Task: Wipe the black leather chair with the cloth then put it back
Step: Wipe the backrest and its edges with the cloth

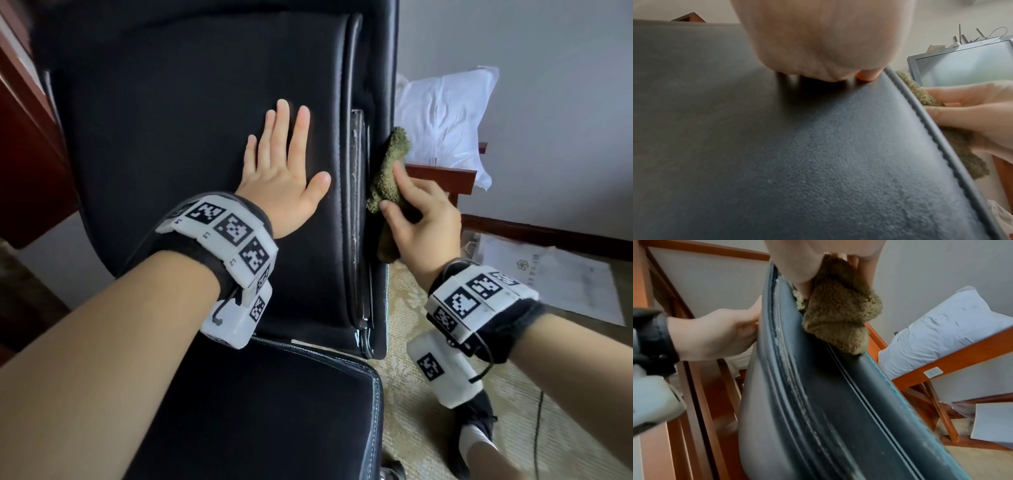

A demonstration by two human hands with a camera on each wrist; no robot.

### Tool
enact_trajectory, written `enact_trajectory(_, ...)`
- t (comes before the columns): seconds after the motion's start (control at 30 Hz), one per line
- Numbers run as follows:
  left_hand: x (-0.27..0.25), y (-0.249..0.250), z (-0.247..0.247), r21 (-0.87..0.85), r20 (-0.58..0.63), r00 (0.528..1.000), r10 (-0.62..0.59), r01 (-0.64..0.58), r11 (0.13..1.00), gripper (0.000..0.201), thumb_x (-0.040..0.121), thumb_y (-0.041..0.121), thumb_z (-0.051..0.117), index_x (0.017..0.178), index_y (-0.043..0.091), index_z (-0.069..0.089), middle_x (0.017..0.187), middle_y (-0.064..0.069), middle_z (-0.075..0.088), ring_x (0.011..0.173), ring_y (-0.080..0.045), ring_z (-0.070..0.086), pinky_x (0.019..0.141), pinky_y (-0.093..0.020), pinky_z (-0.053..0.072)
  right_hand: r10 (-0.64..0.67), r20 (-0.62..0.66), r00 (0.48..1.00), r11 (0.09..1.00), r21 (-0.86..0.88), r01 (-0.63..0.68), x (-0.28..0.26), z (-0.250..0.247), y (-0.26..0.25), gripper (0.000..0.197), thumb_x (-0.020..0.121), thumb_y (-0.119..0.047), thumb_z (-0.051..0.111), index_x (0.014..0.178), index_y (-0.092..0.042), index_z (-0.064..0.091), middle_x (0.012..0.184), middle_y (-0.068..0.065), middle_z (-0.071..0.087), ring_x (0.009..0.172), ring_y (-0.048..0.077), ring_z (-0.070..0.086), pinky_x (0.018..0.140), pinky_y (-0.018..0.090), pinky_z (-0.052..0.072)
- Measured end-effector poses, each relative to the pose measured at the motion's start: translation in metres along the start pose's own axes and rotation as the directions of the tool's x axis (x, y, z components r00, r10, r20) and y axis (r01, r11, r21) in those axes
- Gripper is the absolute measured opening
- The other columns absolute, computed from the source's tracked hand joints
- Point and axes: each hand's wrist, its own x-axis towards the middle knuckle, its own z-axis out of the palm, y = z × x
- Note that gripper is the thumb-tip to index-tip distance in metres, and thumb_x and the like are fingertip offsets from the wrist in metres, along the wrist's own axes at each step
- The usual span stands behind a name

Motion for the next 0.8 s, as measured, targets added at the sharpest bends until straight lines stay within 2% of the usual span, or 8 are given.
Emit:
enact_trajectory(0.13, 0.0, 0.001, -0.001, 0.011, 0.001, 1.0, -0.009, 0.009, 1.0, 0.072, 0.098, 0.036, 0.027, 0.144, 0.016, -0.025, 0.151, -0.007, -0.032, 0.14, -0.019, -0.026, 0.112, -0.037, -0.016, 0.115, 0.021, 0.993, 0.98, 0.16, -0.117, 0.014, -0.009, -0.006, 0.045, 0.081, -0.01, 0.068, 0.124, -0.02, 0.058, 0.1, -0.011, 0.061, 0.096, 0.007, 0.059, 0.096, 0.02, 0.042)
enact_trajectory(0.23, -0.001, 0.001, -0.001, 0.008, 0.007, 1.0, -0.013, 0.013, 1.0, 0.072, 0.098, 0.036, 0.027, 0.143, 0.016, -0.025, 0.151, -0.007, -0.032, 0.14, -0.019, -0.026, 0.112, -0.036, -0.017, 0.123, 0.015, 0.992, 0.966, 0.226, -0.123, 0.033, -0.014, -0.018, 0.046, 0.082, -0.013, 0.066, 0.126, -0.022, 0.057, 0.1, -0.017, 0.06, 0.097, 0.001, 0.059, 0.097, 0.026, 0.046)
enact_trajectory(0.3, -0.001, 0.001, -0.002, 0.009, 0.006, 1.0, -0.016, 0.016, 1.0, 0.072, 0.098, 0.036, 0.027, 0.143, 0.016, -0.025, 0.151, -0.006, -0.032, 0.14, -0.019, -0.026, 0.112, -0.036, -0.016, 0.103, -0.001, 0.995, 0.967, 0.235, -0.1, 0.05, -0.015, -0.026, 0.047, 0.084, -0.013, 0.064, 0.129, -0.022, 0.055, 0.105, -0.02, 0.056, 0.1, -0.005, 0.055, 0.098, 0.017, 0.042)
enact_trajectory(0.37, -0.001, 0.001, -0.003, 0.013, 0.01, 1.0, -0.019, 0.019, 1.0, 0.072, 0.098, 0.037, 0.027, 0.143, 0.017, -0.025, 0.151, -0.006, -0.032, 0.14, -0.018, -0.026, 0.113, -0.037, -0.015, 0.081, -0.002, 0.997, 0.98, 0.184, -0.079, 0.058, -0.014, -0.031, 0.048, 0.086, -0.015, 0.062, 0.132, -0.023, 0.051, 0.107, -0.018, 0.054, 0.1, -0.009, 0.051, 0.094, 0.006, 0.036)
enact_trajectory(0.47, 0.0, 0.001, -0.002, 0.007, 0.018, 1.0, -0.017, 0.017, 1.0, 0.072, 0.098, 0.037, 0.027, 0.143, 0.017, -0.026, 0.151, -0.006, -0.033, 0.139, -0.018, -0.027, 0.113, -0.038, -0.016, 0.032, -0.006, 0.999, 0.996, 0.087, -0.031, 0.045, -0.008, -0.023, 0.051, 0.087, -0.02, 0.062, 0.135, -0.025, 0.047, 0.102, -0.007, 0.057, 0.096, 0.002, 0.05, 0.09, 0.01, 0.034)
enact_trajectory(0.53, 0.0, 0.002, 0.0, -0.002, 0.015, 1.0, -0.015, 0.015, 1.0, 0.072, 0.098, 0.036, 0.027, 0.143, 0.017, -0.025, 0.151, -0.006, -0.032, 0.139, -0.018, -0.027, 0.113, -0.038, -0.016, 0.008, -0.005, 1.0, 0.998, 0.065, -0.008, 0.03, -0.005, -0.01, 0.051, 0.086, -0.019, 0.064, 0.134, -0.022, 0.048, 0.098, -0.002, 0.059, 0.092, 0.005, 0.05, 0.086, 0.01, 0.033)
enact_trajectory(0.67, 0.001, 0.001, 0.001, -0.015, -0.009, 1.0, -0.003, 0.003, 1.0, 0.072, 0.098, 0.035, 0.028, 0.144, 0.016, -0.024, 0.151, -0.007, -0.031, 0.14, -0.019, -0.026, 0.113, -0.039, -0.015, -0.017, -0.024, 1.0, 0.999, 0.042, 0.018, 0.006, -0.001, 0.008, 0.05, 0.083, -0.018, 0.067, 0.131, -0.017, 0.052, 0.095, -0.008, 0.056, 0.09, -0.001, 0.05, 0.084, -0.003, 0.029)
enact_trajectory(0.8, 0.001, 0.0, 0.002, -0.025, -0.017, 1.0, 0.005, -0.006, 1.0, 0.072, 0.097, 0.034, 0.028, 0.144, 0.016, -0.024, 0.152, -0.007, -0.031, 0.14, -0.02, -0.026, 0.113, -0.039, -0.016, -0.005, -0.014, 1.0, 0.997, 0.073, 0.006, -0.01, 0.004, 0.02, 0.052, 0.081, -0.017, 0.067, 0.131, -0.017, 0.05, 0.099, -0.008, 0.056, 0.095, -0.005, 0.048, 0.088, -0.003, 0.029)
